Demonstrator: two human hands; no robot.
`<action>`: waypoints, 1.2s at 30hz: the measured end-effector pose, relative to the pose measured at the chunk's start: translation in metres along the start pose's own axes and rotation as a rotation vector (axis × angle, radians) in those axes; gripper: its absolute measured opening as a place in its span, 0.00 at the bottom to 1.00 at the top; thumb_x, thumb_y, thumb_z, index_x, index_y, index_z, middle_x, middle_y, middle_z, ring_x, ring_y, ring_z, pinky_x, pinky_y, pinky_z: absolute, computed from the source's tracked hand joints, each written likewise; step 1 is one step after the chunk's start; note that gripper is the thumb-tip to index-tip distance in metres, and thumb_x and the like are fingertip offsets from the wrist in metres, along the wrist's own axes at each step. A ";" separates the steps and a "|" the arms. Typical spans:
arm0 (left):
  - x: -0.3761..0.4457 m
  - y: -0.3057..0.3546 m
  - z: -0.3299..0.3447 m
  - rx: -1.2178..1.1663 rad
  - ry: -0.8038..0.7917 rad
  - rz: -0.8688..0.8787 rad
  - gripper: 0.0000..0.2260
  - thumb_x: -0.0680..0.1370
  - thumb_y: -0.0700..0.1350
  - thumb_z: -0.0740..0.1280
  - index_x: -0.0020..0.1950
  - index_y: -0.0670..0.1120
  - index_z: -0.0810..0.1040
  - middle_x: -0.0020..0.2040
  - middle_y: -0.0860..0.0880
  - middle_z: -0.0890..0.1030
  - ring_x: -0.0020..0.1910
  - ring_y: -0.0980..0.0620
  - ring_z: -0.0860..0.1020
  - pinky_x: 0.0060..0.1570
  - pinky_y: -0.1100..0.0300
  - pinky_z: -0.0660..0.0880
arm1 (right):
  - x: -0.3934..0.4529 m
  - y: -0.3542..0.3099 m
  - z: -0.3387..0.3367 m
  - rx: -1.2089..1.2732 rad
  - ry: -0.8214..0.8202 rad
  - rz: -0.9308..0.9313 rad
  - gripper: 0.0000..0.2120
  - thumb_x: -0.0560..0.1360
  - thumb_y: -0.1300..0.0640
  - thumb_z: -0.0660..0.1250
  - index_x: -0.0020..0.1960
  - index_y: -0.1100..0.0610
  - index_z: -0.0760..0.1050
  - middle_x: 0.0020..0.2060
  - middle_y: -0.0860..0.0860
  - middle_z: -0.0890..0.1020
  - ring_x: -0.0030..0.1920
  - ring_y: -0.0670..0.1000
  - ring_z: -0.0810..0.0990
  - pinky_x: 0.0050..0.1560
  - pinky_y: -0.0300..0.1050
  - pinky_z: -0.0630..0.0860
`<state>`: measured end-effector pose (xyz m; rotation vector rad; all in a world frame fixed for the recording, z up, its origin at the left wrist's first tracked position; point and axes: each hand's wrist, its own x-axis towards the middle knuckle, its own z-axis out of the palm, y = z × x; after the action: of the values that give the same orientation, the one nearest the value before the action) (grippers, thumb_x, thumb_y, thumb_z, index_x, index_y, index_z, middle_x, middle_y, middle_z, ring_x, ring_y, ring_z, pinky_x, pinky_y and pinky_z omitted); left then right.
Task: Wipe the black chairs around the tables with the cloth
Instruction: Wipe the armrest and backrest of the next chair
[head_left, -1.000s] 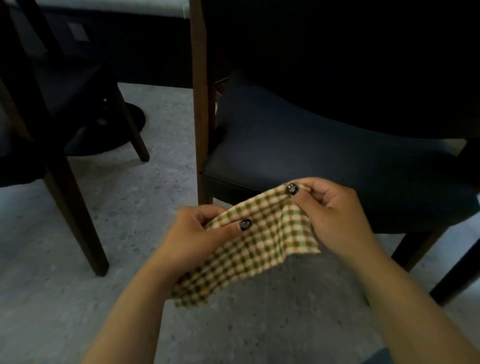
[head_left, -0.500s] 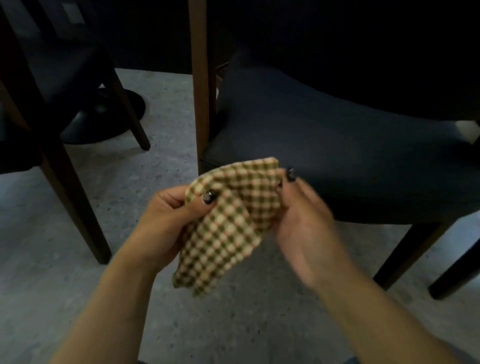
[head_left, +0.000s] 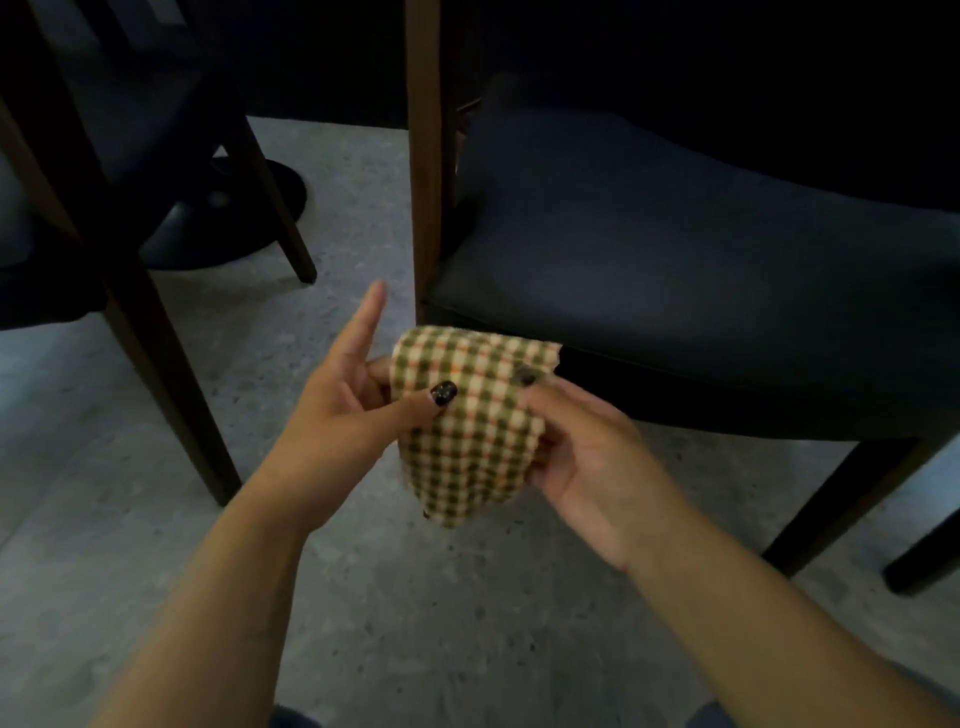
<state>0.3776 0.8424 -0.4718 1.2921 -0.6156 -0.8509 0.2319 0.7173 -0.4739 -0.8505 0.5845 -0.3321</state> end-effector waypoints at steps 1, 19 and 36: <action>0.001 0.000 -0.001 0.058 -0.007 0.008 0.37 0.68 0.38 0.71 0.73 0.59 0.65 0.56 0.49 0.83 0.57 0.53 0.81 0.50 0.64 0.78 | -0.001 0.001 0.001 -0.161 0.043 -0.085 0.24 0.67 0.57 0.74 0.63 0.53 0.75 0.50 0.51 0.85 0.51 0.49 0.84 0.47 0.44 0.80; 0.004 0.002 0.006 0.156 0.015 -0.022 0.10 0.66 0.53 0.71 0.43 0.52 0.85 0.46 0.53 0.85 0.46 0.57 0.83 0.40 0.69 0.77 | -0.002 -0.013 -0.011 -1.048 0.199 -0.560 0.07 0.63 0.45 0.73 0.35 0.47 0.78 0.37 0.44 0.75 0.36 0.42 0.75 0.35 0.33 0.71; 0.017 -0.004 0.018 -0.006 0.306 -0.235 0.10 0.83 0.45 0.58 0.55 0.47 0.79 0.45 0.50 0.86 0.45 0.54 0.85 0.43 0.59 0.79 | -0.013 -0.026 0.000 -1.099 0.377 -1.156 0.08 0.73 0.60 0.68 0.47 0.56 0.68 0.46 0.50 0.78 0.45 0.44 0.78 0.42 0.33 0.75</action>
<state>0.3720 0.8181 -0.4730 1.4731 -0.2213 -0.8214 0.2205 0.7074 -0.4497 -2.2037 0.5494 -1.3047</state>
